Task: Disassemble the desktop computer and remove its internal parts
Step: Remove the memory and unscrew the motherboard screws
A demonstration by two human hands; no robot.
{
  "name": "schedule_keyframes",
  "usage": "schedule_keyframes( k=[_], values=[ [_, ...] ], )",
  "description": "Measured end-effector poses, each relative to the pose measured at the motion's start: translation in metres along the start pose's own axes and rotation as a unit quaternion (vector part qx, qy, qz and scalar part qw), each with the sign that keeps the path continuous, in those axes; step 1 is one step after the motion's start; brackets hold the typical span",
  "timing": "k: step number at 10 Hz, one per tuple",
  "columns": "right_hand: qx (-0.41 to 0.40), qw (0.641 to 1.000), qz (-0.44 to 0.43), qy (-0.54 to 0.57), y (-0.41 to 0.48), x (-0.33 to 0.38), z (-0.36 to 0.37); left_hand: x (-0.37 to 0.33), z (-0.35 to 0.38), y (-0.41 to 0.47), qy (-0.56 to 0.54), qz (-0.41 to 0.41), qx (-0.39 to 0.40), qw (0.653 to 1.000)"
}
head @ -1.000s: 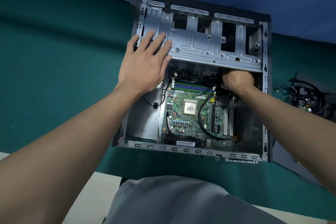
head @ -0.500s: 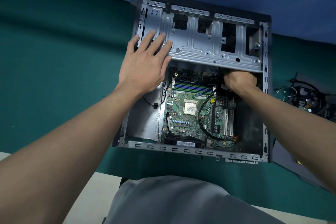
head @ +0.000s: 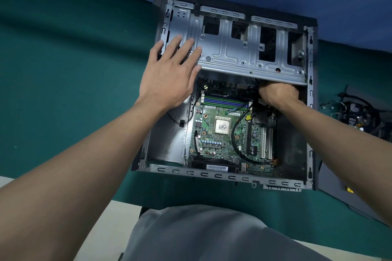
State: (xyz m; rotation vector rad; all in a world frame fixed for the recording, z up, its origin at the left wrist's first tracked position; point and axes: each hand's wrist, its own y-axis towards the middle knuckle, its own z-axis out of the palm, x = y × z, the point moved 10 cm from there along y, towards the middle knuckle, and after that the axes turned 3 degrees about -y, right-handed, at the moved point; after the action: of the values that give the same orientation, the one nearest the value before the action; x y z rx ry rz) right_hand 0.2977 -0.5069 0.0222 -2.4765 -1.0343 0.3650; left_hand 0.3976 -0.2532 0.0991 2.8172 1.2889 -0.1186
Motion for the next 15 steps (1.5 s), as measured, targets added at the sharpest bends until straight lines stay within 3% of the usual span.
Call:
schedule_keyframes(
  k=[3,5,6,7,8,9,10,11,12,13,14,15],
  values=[
    [0.002,1.0,0.022,0.016,-0.005,-0.003,-0.001,0.001,0.001,0.0,-0.004,0.0,0.001,1.0],
    [-0.074,0.991,0.024,0.112,-0.015,-0.007,-0.008,0.0,0.001,0.0,-0.005,0.003,-0.004,1.0],
    [-0.167,0.979,-0.023,0.118,-0.034,-0.007,-0.014,0.0,0.001,0.0,-0.008,0.005,-0.005,1.0],
    [-0.237,0.947,-0.081,0.199,-0.063,-0.007,-0.018,0.0,0.0,0.0,-0.012,0.007,-0.01,1.0],
    [-0.239,0.911,-0.099,0.323,-0.089,-0.015,-0.022,0.0,0.0,0.0,-0.011,0.01,-0.01,1.0],
    [-0.179,0.862,-0.064,0.471,-0.104,-0.036,-0.021,-0.002,-0.001,-0.001,-0.012,0.008,-0.007,1.0],
    [-0.089,0.743,-0.029,0.662,-0.111,-0.054,-0.014,-0.004,-0.003,-0.001,-0.02,0.007,-0.007,1.0],
    [-0.025,0.58,-0.025,0.814,-0.113,-0.063,-0.011,-0.016,-0.019,-0.004,-0.061,0.0,-0.046,0.997],
    [-0.011,0.523,-0.041,0.851,-0.117,-0.074,-0.017,-0.065,-0.042,-0.008,-0.239,-0.029,-0.106,0.965],
    [-0.023,0.531,-0.048,0.846,-0.121,-0.093,-0.021,-0.124,-0.011,-0.012,-0.633,-0.2,0.033,0.747],
    [-0.051,0.541,-0.041,0.838,-0.124,-0.121,-0.02,-0.198,0.013,-0.023,-0.803,-0.25,0.168,0.514],
    [-0.069,0.552,-0.024,0.83,-0.126,-0.152,-0.011,-0.231,0.012,-0.027,-0.803,-0.229,0.186,0.517]
  ],
)
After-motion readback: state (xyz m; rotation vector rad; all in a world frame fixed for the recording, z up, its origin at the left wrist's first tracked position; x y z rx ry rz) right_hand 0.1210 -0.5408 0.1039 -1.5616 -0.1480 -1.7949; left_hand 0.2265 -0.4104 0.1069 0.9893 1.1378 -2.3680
